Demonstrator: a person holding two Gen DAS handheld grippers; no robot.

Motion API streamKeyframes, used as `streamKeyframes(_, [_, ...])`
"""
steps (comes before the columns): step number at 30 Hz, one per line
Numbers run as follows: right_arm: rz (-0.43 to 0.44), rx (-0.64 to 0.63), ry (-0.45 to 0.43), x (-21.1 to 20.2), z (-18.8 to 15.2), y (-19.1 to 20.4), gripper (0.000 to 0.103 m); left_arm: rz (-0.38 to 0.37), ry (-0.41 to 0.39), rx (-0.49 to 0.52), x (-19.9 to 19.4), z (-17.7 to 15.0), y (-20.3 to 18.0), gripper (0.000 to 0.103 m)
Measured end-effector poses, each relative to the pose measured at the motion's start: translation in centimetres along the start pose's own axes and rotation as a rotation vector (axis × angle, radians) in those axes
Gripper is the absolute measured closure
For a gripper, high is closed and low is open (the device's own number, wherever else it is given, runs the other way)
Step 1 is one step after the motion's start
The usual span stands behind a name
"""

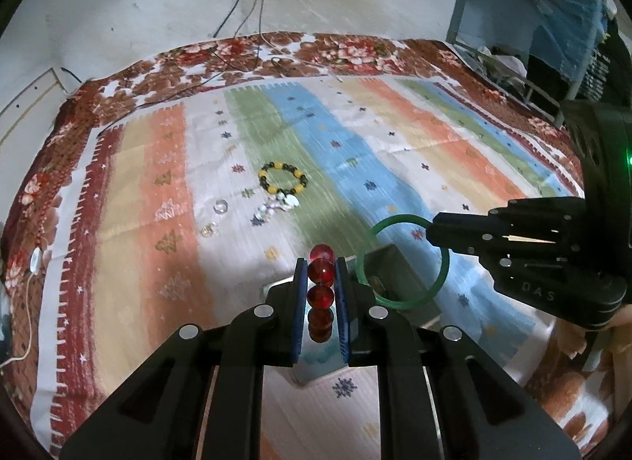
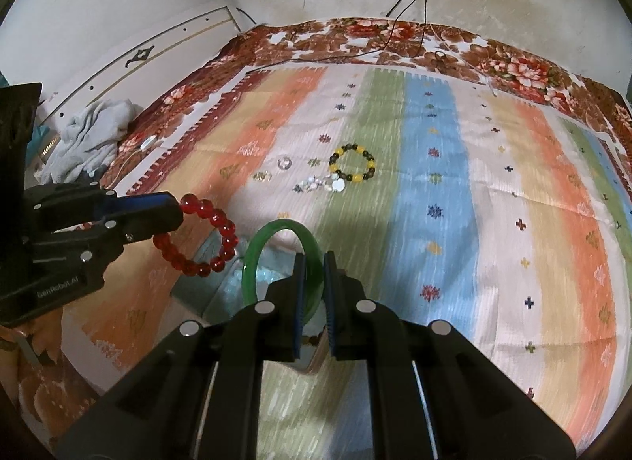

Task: Organize jewelry
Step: 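Open both tools to drop the red bracelet and bangle into the tin, then withdraw both tools toward the yellow-and-black bracelet and rings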

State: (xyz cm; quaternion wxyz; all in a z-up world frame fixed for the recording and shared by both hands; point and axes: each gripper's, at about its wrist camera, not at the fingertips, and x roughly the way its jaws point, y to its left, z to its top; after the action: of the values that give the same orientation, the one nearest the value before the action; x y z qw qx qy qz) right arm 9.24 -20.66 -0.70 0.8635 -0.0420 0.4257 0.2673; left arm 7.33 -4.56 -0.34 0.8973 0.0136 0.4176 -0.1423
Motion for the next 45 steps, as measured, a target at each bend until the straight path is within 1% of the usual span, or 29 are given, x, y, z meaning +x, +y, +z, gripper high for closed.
streamKeyframes(2, [0.018,0.013,0.006,0.1,-0.2,0.0,0.092,0.002,0.010,0.005,0.2,-0.3,-0.3,0.090])
streamKeyframes(5, [0.019,0.008,0.017,0.2,-0.4,0.2,0.092,0.002,0.017,0.003,0.5,-0.5,-0.3,0.090])
streamKeyframes(7, [0.040,0.012,0.020,0.3,-0.4,0.3,0.091,-0.007,0.035,0.006,0.8,-0.5,-0.4,0.090])
streamKeyframes(8, [0.039,0.017,0.016,0.3,-0.3,0.2,0.081,-0.005,0.035,0.009,0.8,-0.6,-0.5,0.087])
streamKeyframes(9, [0.031,0.024,0.010,0.2,-0.2,0.1,0.071,0.013,0.025,0.011,0.7,-0.5,-0.5,0.076])
streamKeyframes(10, [0.021,0.025,0.005,0.2,-0.2,0.0,0.054,0.019,0.016,0.012,0.6,-0.4,-0.4,0.069])
streamKeyframes(11, [0.012,0.025,0.007,0.3,-0.1,-0.1,0.053,0.023,0.010,0.010,0.5,-0.4,-0.3,0.068])
streamKeyframes(15, [0.007,0.034,0.017,0.6,0.0,-0.6,0.053,0.038,-0.001,-0.030,0.2,-0.1,1.0,0.061])
streamKeyframes(17, [-0.003,0.039,0.022,0.8,0.0,-0.9,0.053,0.049,-0.002,-0.047,0.2,0.0,1.6,0.061])
streamKeyframes(19, [-0.003,0.043,0.026,1.0,0.1,-1.2,0.053,0.054,-0.004,-0.075,0.2,0.2,2.6,0.054])
streamKeyframes(23, [-0.010,0.049,0.024,1.4,0.5,-1.5,0.051,0.073,-0.001,-0.108,0.4,0.6,4.1,0.052])
streamKeyframes(25, [-0.020,0.051,0.023,1.8,0.8,-1.7,0.050,0.089,0.005,-0.121,0.7,1.0,5.1,0.049])
streamKeyframes(33, [-0.021,0.062,0.032,3.2,2.0,-2.3,0.049,0.141,0.053,-0.153,2.7,1.9,7.9,0.049])
streamKeyframes(37, [-0.028,0.059,0.038,3.9,2.4,-2.5,0.045,0.158,0.071,-0.161,3.6,2.3,8.8,0.048])
streamKeyframes(41, [-0.035,0.069,0.045,4.6,2.9,-3.0,0.044,0.159,0.096,-0.179,4.5,2.6,9.6,0.048])
streamKeyframes(45, [-0.030,0.084,0.058,5.6,3.4,-3.6,0.044,0.167,0.113,-0.171,5.2,2.7,9.9,0.045])
